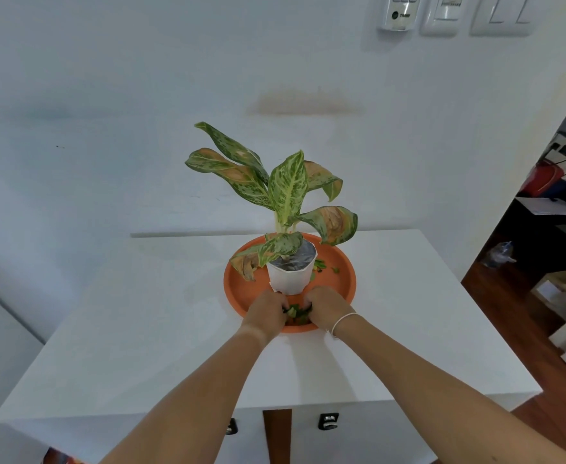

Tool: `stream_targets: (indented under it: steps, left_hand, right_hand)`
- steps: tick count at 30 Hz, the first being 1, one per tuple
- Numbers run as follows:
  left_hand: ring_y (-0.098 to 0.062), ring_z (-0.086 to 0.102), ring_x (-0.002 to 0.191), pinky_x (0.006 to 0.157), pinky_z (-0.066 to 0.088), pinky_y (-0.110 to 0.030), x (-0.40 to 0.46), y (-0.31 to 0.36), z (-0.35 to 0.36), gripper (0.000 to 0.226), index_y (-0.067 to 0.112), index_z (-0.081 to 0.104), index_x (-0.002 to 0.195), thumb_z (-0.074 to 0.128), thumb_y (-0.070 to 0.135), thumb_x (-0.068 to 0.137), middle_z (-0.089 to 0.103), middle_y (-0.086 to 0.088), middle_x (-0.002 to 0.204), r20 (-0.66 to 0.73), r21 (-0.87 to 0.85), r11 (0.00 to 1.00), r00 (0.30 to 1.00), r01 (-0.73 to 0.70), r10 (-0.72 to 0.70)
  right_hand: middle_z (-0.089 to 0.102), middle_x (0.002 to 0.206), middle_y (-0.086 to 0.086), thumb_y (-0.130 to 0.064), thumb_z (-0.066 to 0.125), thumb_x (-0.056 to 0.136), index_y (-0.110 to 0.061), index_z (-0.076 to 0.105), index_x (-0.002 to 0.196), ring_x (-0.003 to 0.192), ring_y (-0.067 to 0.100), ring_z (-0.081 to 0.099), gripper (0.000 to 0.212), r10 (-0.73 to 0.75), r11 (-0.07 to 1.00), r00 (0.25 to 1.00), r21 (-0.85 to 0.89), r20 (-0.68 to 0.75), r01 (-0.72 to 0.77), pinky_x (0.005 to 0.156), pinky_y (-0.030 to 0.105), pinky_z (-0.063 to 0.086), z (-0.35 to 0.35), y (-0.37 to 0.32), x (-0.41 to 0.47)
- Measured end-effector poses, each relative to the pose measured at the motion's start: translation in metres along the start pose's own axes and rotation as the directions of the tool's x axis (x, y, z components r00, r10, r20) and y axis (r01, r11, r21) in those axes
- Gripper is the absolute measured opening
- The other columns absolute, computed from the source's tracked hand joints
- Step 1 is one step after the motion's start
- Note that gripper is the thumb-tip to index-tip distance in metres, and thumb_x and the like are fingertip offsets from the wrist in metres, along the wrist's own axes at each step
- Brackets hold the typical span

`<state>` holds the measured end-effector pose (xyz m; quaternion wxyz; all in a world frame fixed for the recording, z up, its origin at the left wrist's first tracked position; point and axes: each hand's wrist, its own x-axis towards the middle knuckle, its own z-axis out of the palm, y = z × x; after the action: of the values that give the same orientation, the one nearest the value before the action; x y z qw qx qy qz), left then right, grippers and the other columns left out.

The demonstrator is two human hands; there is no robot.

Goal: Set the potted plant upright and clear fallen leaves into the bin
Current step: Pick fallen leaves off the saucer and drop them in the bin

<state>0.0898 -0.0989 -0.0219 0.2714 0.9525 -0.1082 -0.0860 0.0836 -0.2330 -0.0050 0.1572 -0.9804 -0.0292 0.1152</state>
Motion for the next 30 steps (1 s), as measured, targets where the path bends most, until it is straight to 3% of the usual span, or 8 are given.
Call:
stream_targets:
  steps: [5,8,12,14,16,18,22,30]
  left_hand:
    - [-0.033,0.064,0.089,0.069,0.047,-0.031,-0.002,0.003,-0.002,0.024,-0.001,0.071,0.086,0.048,-0.007,0.081,0.068,-0.02,0.099,-0.002,-0.025,1.0,1.0,0.003,-0.003]
    - [-0.031,0.065,0.093,0.071,0.049,-0.031,-0.002,0.003,-0.005,0.026,0.0,0.072,0.093,0.049,-0.006,0.083,0.068,-0.018,0.103,-0.003,-0.042,0.998,0.999,0.036,-0.036]
    - [-0.028,0.062,0.098,0.075,0.048,-0.027,0.0,0.006,-0.015,0.021,0.002,0.069,0.105,0.057,0.003,0.087,0.065,-0.012,0.109,0.021,-0.182,0.976,0.992,0.123,-0.121]
    - [-0.023,0.059,0.081,0.067,0.046,-0.024,0.001,0.006,-0.022,0.019,0.004,0.068,0.103,0.06,0.004,0.086,0.062,-0.01,0.097,0.056,-0.322,0.929,0.983,0.182,-0.173]
    - [-0.017,0.053,0.072,0.067,0.044,-0.026,0.001,0.005,-0.026,0.01,0.008,0.066,0.09,0.059,0.002,0.086,0.059,-0.009,0.086,0.125,-0.538,0.804,0.967,0.254,-0.222]
    - [-0.016,0.052,0.072,0.068,0.044,-0.029,0.001,0.006,-0.028,0.018,0.011,0.061,0.081,0.053,-0.004,0.088,0.058,-0.007,0.082,0.21,-0.724,0.611,0.946,0.32,-0.246]
    - [-0.012,0.049,0.071,0.058,0.042,-0.021,-0.003,0.015,-0.029,0.02,0.005,0.061,0.093,0.044,-0.006,0.092,0.056,-0.005,0.081,0.297,-0.865,0.327,0.914,0.381,-0.278]
    - [-0.014,0.032,0.053,0.049,0.036,-0.022,-0.007,0.023,-0.034,0.027,0.008,0.046,0.07,0.03,0.004,0.09,0.039,-0.005,0.064,0.411,-0.905,-0.082,0.811,0.417,-0.416]
  right_hand:
    - [0.067,0.117,0.017,-0.001,0.045,0.092,0.0,0.069,0.112,0.107,0.032,0.062,0.031,0.031,0.999,1.0,0.015,0.0,-0.031,0.09,0.031,0.047,-0.001,0.001,0.0]
    - [0.069,0.116,0.012,-0.001,0.047,0.092,-0.001,0.07,0.111,0.107,0.028,0.062,0.03,0.1,0.982,0.995,0.161,-0.002,-0.099,0.092,0.027,0.046,-0.002,0.005,0.002]
    - [0.06,0.08,0.001,0.001,0.062,0.083,-0.009,0.069,0.083,0.085,0.017,0.053,0.012,0.252,0.827,0.968,0.516,0.016,-0.224,0.077,0.022,0.04,-0.011,0.012,0.004]
    - [0.056,0.074,-0.002,0.003,0.066,0.079,-0.012,0.064,0.069,0.08,0.015,0.053,0.018,0.281,0.708,0.958,0.664,0.05,-0.242,0.078,0.023,0.039,-0.015,0.016,0.005]
    - [0.055,0.071,0.001,0.006,0.068,0.077,-0.015,0.057,0.063,0.08,0.02,0.054,0.027,0.314,0.552,0.945,0.791,0.095,-0.263,0.077,0.028,0.043,-0.016,0.019,0.006]
    - [0.057,0.07,0.007,0.014,0.06,0.081,-0.008,0.055,0.065,0.068,0.021,0.057,0.028,0.302,0.277,0.938,0.926,0.168,-0.255,0.065,0.027,0.048,-0.016,0.02,0.008]
    - [0.059,0.077,0.008,0.014,0.042,0.092,0.0,0.057,0.079,0.067,0.016,0.055,0.024,0.188,-0.215,0.928,0.935,0.322,-0.281,0.04,0.014,0.05,-0.026,0.013,0.0]
    - [0.049,0.091,0.013,0.002,0.031,0.094,0.0,0.052,0.085,0.074,0.027,0.048,0.024,0.137,-0.583,0.878,0.754,0.459,-0.303,0.056,0.032,0.051,-0.031,0.013,-0.009]
